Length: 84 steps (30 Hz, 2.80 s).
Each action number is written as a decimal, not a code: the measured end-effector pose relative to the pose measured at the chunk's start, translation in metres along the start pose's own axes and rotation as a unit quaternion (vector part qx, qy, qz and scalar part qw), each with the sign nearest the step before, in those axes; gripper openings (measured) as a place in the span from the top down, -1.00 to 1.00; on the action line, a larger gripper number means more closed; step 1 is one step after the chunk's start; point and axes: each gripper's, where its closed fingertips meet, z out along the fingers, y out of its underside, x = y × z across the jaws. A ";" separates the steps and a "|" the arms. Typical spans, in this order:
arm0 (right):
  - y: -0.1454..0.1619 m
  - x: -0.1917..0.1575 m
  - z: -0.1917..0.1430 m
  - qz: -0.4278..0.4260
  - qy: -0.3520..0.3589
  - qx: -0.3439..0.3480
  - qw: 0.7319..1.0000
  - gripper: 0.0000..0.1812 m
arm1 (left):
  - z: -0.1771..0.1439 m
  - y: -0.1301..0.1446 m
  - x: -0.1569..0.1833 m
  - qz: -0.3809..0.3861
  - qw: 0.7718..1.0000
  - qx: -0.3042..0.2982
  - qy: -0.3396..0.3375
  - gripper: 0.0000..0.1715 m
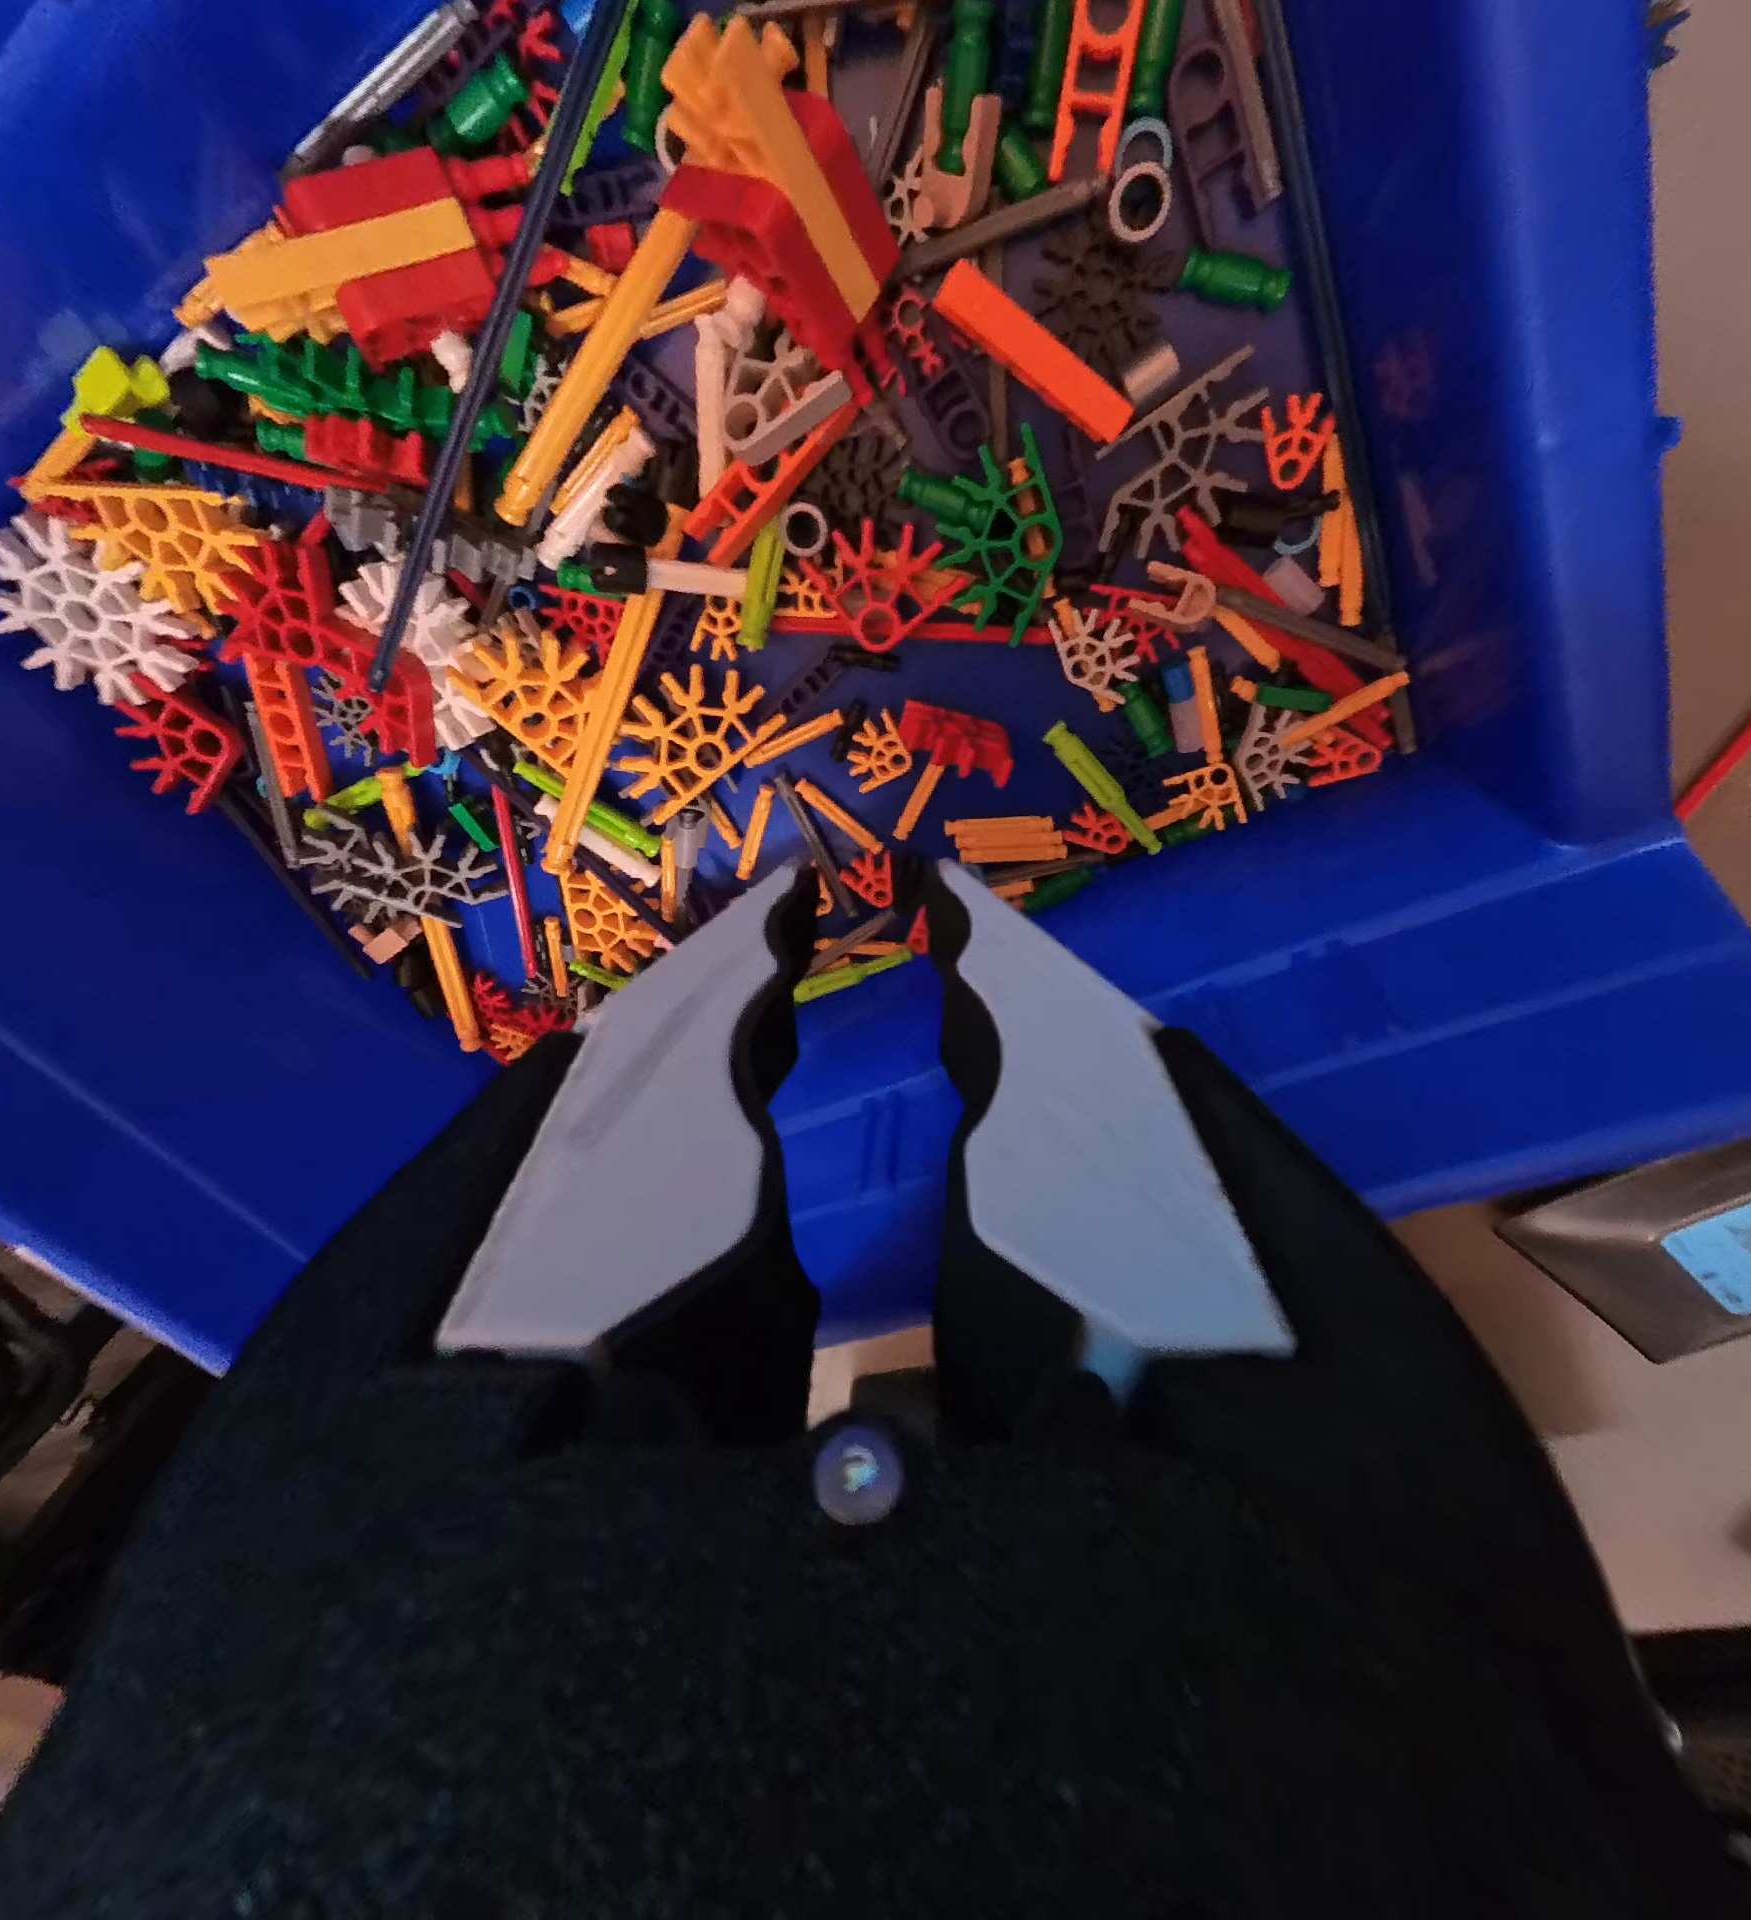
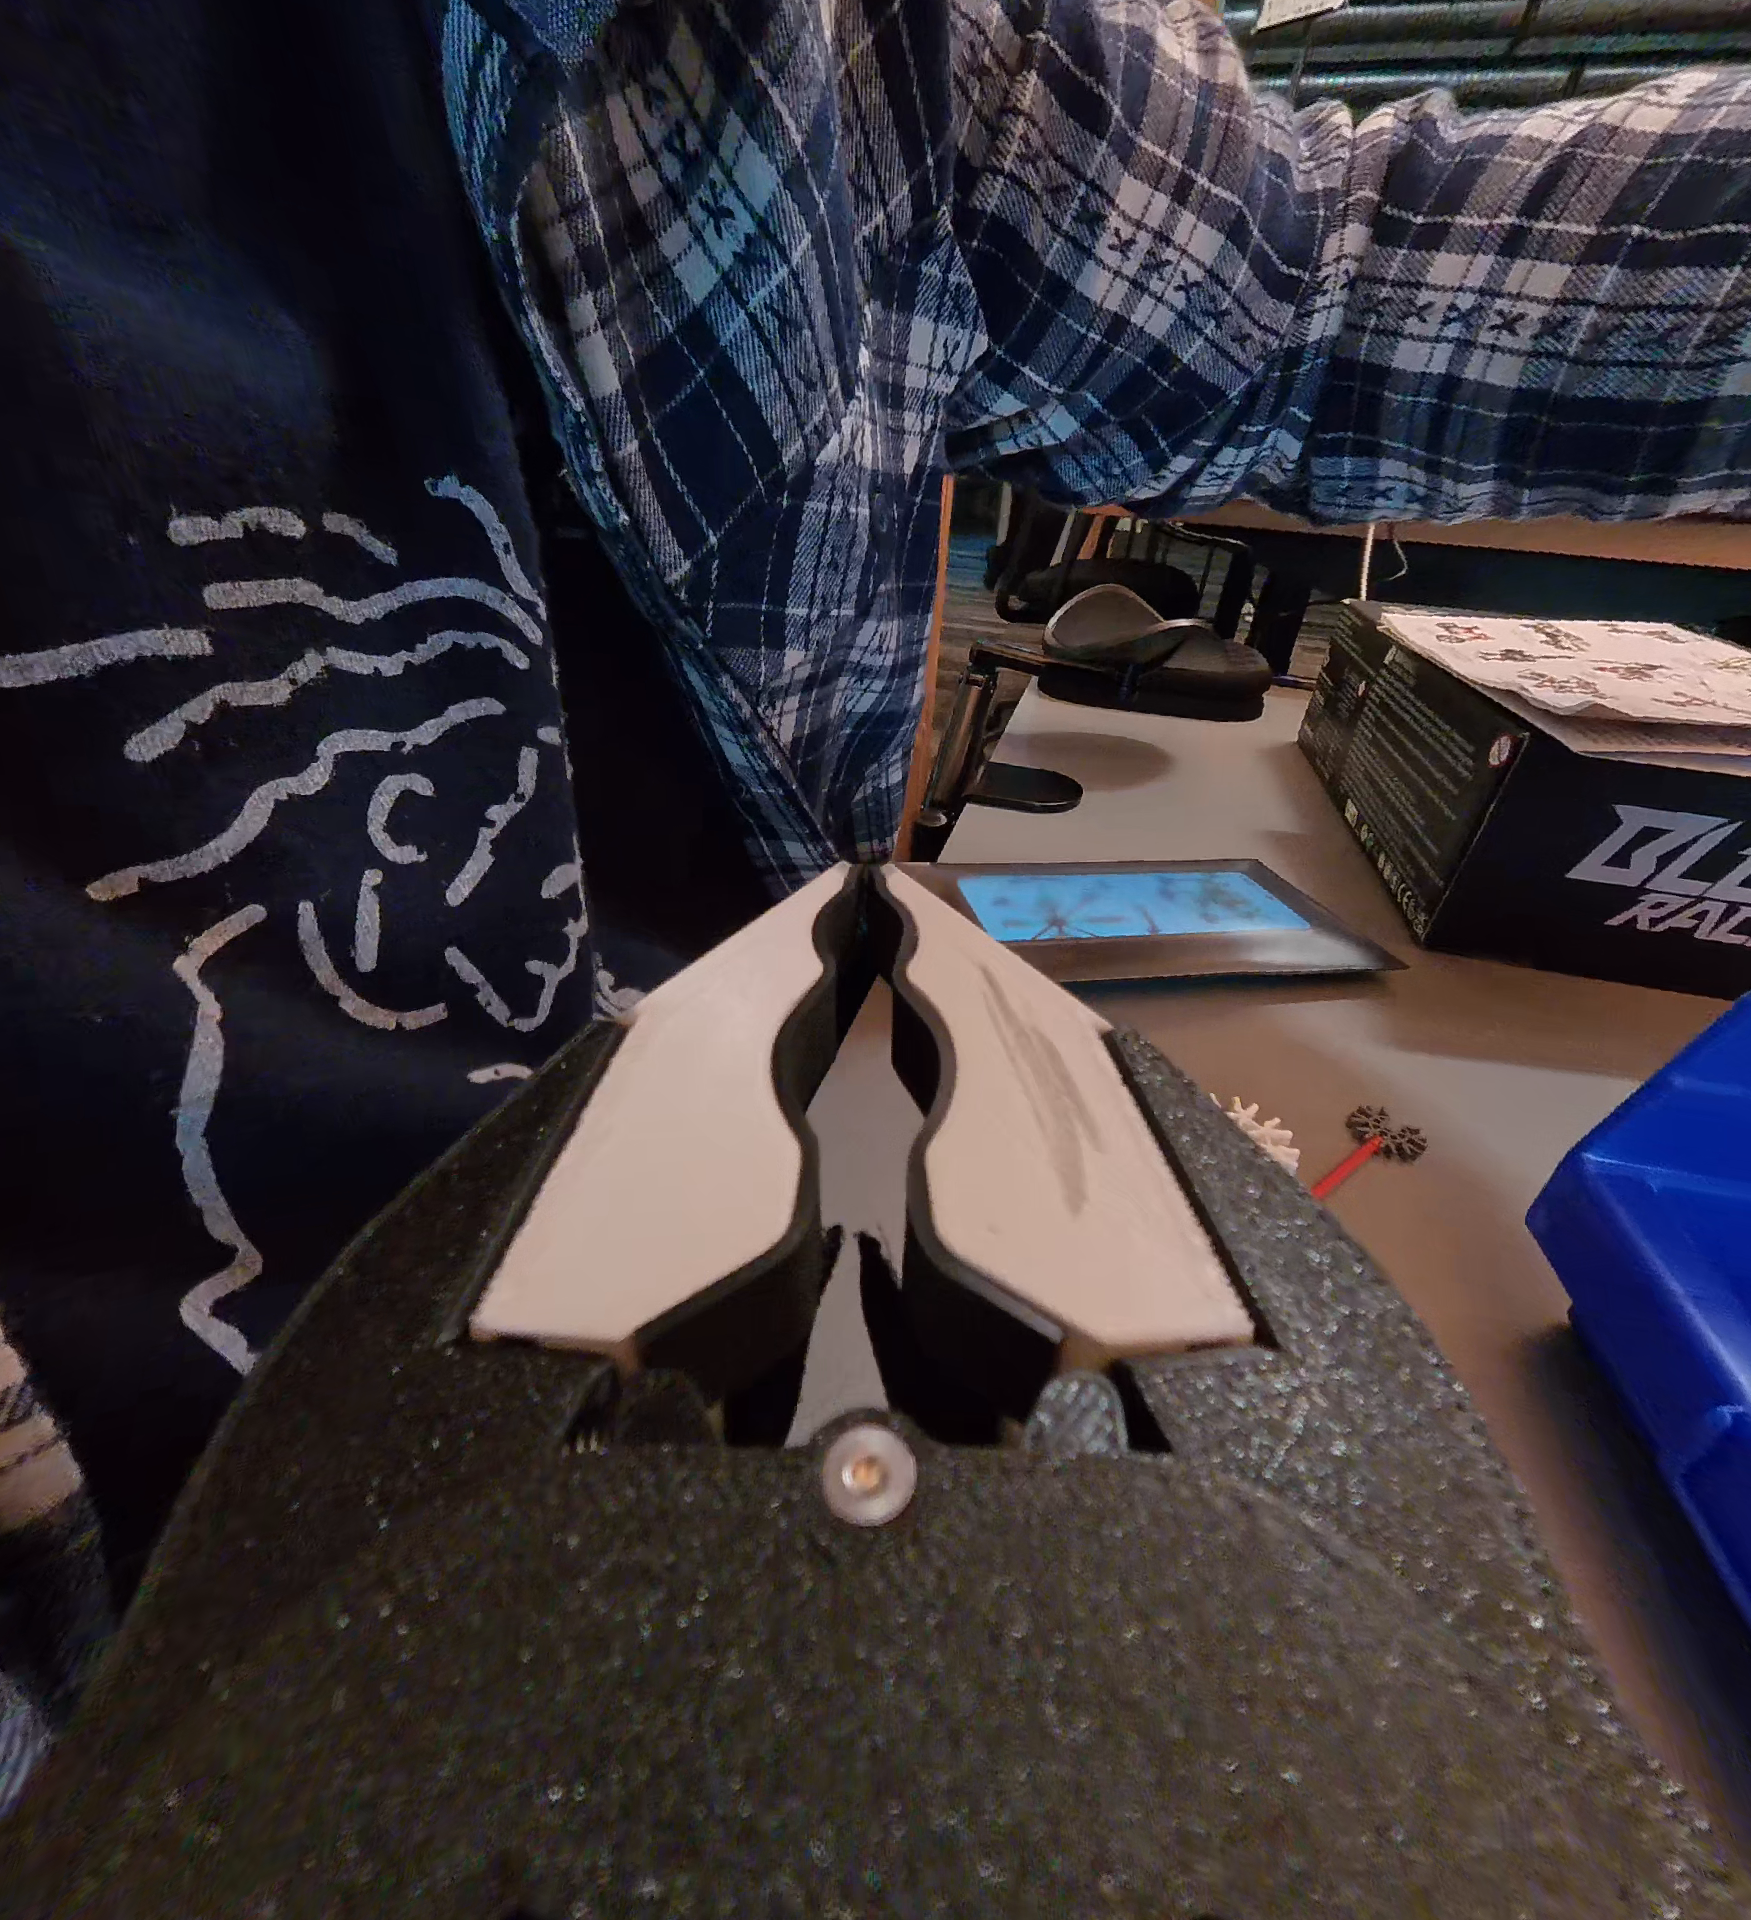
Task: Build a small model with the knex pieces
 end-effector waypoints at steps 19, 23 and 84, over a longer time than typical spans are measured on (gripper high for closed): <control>0.003 0.001 -0.010 -0.010 -0.002 -0.004 1.000 1.00 | 0.020 0.001 0.051 -0.024 0.977 -0.116 0.175 0.86; 0.001 0.000 -0.005 -0.015 -0.005 -0.001 1.000 0.99 | 0.023 0.000 0.060 -0.042 0.971 -0.132 0.196 0.83; 0.002 0.002 0.007 -0.034 0.000 -0.006 0.999 1.00 | -0.022 -0.023 0.013 -0.085 0.996 -0.008 -0.010 0.95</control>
